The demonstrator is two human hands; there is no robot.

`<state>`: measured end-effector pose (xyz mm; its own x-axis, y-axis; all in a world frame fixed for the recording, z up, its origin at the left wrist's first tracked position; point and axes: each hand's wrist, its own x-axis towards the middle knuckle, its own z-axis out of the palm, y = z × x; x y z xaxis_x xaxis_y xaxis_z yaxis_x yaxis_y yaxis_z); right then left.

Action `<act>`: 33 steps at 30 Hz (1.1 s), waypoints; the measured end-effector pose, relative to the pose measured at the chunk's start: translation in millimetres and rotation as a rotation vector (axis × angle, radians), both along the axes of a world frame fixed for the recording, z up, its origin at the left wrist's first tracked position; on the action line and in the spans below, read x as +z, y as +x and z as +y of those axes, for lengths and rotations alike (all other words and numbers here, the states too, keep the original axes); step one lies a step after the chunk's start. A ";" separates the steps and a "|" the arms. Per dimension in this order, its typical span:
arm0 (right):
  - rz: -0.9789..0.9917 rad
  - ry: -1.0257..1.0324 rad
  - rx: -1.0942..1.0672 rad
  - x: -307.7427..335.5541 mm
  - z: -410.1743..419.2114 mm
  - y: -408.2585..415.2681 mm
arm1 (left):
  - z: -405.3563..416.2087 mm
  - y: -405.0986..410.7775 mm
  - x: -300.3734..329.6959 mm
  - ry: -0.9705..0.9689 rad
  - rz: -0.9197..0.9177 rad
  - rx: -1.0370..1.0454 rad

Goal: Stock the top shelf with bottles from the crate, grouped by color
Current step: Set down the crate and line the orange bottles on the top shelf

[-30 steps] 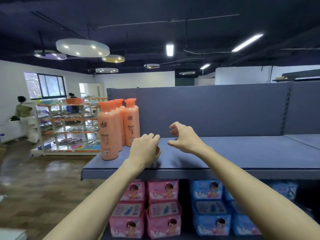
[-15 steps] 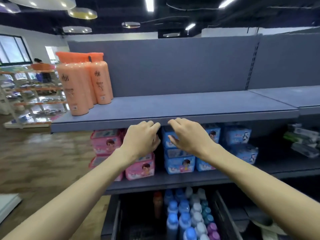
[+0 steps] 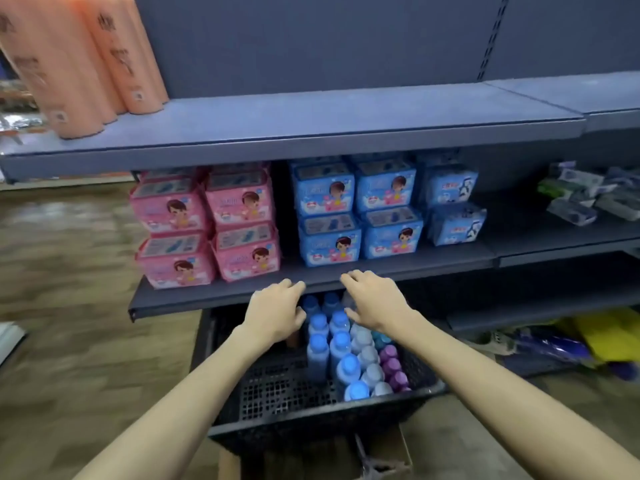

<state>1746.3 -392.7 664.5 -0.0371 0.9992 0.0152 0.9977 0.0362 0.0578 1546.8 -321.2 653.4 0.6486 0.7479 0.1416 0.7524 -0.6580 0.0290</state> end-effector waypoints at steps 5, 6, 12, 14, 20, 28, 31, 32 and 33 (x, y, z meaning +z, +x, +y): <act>0.068 -0.090 -0.027 -48.7 -7.7 -6.9 | -9.6 -16.1 -41.5 -0.255 0.079 0.067; 0.078 -0.100 -0.028 -55.4 -7.3 -9.8 | -9.7 -20.2 -48.9 -0.295 0.090 0.073; 0.143 -0.206 -0.062 -89.3 7.5 -33.5 | -5.9 -44.9 -78.1 -0.402 0.115 0.101; 0.169 -0.257 -0.080 -97.7 15.0 -44.3 | -4.4 -52.3 -86.4 -0.442 0.122 0.106; 0.197 -0.348 -0.078 -124.7 45.5 -76.1 | 8.9 -70.2 -111.7 -0.541 0.110 0.159; 0.246 -0.421 -0.143 -147.3 107.3 -114.6 | 36.5 -78.6 -144.3 -0.645 0.129 0.151; 0.268 -0.461 -0.213 -150.9 131.6 -117.0 | 46.8 -84.7 -151.1 -0.680 0.131 0.135; 0.267 -0.475 -0.238 -150.8 138.4 -116.6 | 50.5 -86.9 -153.0 -0.693 0.132 0.130; 0.255 -0.475 -0.245 -152.6 145.0 -115.0 | 54.1 -89.2 -154.9 -0.706 0.132 0.123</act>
<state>1631.4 -247.7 511.9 0.1419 0.8776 -0.4580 0.9603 -0.2342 -0.1513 1457.6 -267.2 498.6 0.5321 0.7008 -0.4752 0.8465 -0.4265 0.3187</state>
